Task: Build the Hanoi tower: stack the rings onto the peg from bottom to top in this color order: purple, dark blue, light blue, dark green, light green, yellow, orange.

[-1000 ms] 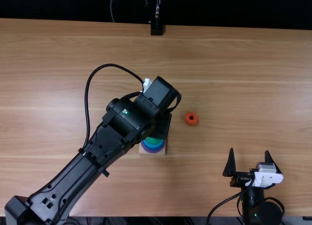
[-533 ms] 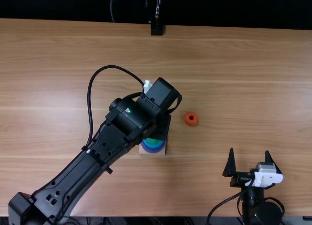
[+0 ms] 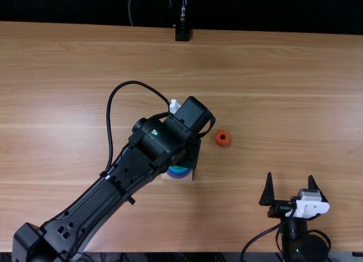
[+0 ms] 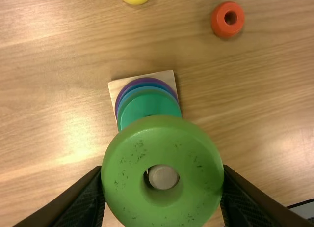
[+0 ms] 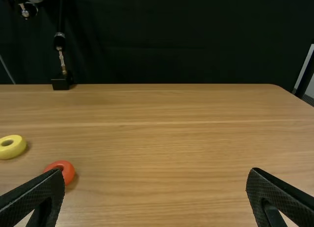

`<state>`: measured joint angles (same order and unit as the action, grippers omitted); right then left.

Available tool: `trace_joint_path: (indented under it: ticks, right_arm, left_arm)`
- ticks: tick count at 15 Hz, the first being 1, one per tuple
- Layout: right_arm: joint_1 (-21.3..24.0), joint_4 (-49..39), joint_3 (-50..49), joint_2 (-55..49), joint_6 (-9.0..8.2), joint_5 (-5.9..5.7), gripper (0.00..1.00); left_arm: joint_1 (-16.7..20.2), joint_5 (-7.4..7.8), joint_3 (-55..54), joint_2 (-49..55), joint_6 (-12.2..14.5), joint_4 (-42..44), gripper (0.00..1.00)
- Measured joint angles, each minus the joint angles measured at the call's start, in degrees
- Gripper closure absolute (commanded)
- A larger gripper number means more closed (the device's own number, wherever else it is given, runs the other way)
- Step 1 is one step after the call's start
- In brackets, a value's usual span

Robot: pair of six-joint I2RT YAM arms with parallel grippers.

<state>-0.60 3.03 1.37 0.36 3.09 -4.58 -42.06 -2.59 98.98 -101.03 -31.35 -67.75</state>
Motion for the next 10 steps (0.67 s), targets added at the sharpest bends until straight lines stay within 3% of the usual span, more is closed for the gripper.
trace_joint_path:
  ticks: [1, 8, 10]
  right_arm:
    - [0.0, 0.0, 0.0, 0.0, 0.0, -0.02, 0.0]
    - [0.0, 0.0, 0.0, 0.0, 0.0, 0.0, 0.0]
    - [0.0, 0.0, 0.0, 0.0, 0.0, 0.0, 0.0]
  left_arm:
    - [0.0, 0.02, -0.2, 0.0, 0.0, 0.1, 0.0]
    - [0.8, 0.26, -0.9, 0.0, 0.0, 1.4, 0.0]
    - [5.3, 0.26, 1.0, 2.0, 0.0, 2.0, 0.0]
